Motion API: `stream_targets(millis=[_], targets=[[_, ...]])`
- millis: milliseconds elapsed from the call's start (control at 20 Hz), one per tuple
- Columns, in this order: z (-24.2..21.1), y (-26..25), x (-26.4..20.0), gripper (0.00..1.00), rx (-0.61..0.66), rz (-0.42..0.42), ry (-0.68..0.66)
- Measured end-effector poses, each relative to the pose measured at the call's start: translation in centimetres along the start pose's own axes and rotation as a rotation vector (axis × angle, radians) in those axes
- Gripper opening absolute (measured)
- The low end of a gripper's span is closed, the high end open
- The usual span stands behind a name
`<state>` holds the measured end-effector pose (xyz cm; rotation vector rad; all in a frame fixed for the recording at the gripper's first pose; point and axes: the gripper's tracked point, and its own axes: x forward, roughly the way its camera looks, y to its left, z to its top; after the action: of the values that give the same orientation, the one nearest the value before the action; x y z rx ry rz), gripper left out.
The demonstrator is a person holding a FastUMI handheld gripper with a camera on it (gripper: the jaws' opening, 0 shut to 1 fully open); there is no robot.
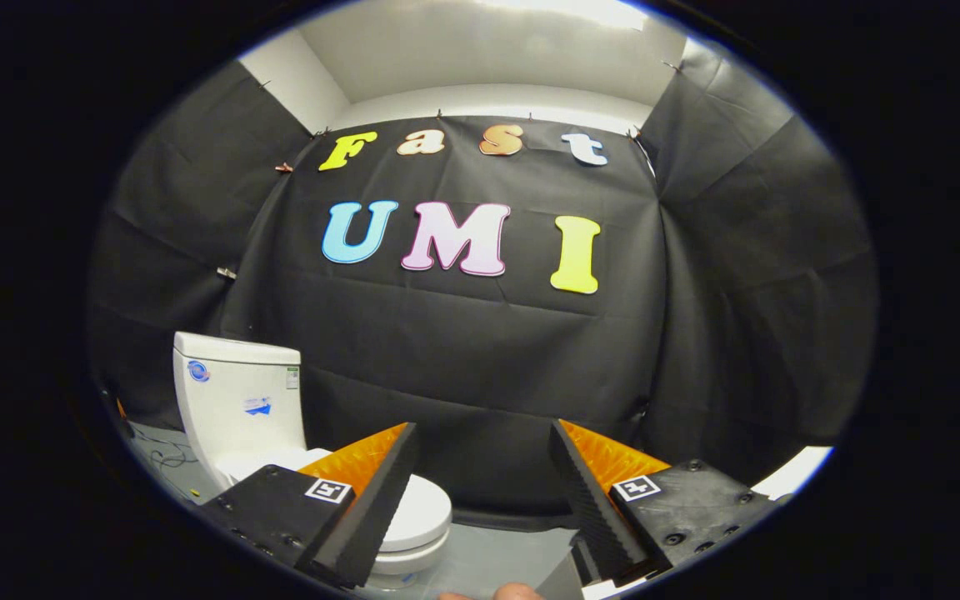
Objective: Open the toilet lid.
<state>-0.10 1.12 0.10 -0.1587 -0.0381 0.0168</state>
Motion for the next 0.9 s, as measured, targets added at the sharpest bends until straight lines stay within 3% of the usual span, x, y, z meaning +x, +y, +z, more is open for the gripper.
stream_targets(millis=[900], targets=[[-1.6,1.2,0.0,0.98,0.011,0.033,0.041]])
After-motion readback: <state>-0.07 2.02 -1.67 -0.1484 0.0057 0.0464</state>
